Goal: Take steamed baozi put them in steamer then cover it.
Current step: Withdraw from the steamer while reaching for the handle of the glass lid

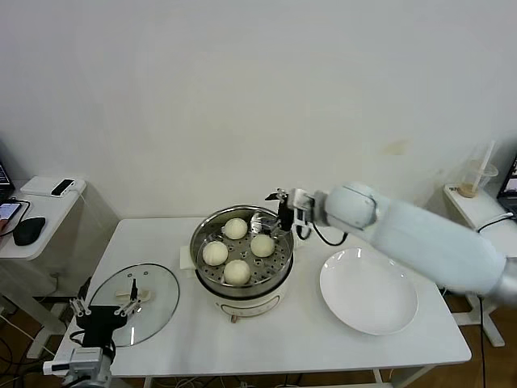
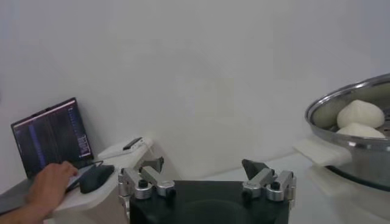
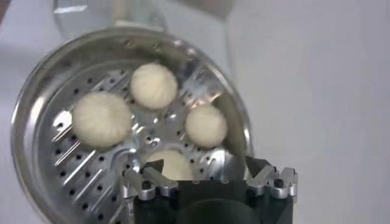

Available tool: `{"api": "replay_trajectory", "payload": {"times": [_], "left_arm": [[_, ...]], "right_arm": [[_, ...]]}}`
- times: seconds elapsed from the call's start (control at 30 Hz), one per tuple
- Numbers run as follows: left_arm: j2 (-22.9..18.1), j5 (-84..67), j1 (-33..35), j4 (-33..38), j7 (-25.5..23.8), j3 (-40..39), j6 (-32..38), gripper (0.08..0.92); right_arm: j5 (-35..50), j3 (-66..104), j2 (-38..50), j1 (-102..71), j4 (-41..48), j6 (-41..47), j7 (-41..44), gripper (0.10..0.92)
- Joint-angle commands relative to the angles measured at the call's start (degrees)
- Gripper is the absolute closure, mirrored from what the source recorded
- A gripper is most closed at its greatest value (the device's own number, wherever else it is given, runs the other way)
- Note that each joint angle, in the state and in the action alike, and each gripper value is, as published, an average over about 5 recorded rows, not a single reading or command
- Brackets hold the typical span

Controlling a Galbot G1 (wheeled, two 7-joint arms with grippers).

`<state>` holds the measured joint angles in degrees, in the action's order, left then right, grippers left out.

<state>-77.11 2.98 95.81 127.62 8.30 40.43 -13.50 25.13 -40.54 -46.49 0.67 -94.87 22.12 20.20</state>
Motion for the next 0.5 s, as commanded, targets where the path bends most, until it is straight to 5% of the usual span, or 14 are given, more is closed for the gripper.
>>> {"api": "replay_trajectory", "payload": {"times": [0.03, 0.5], "left_arm": [[0.0, 0.9, 0.2, -2.1, -0.7, -1.4, 3.3, 0.177], [2.2, 32.0, 0.7, -12.5, 0.0, 0.0, 13.3, 0.177]], "right_arm": [[-7.1, 43.9, 4.5, -45.2, -12.0, -16.9, -17.1, 0.203], [-12.7, 86.6, -23.5, -83.7, -13.5, -31.7, -10.4, 0.203]]}}
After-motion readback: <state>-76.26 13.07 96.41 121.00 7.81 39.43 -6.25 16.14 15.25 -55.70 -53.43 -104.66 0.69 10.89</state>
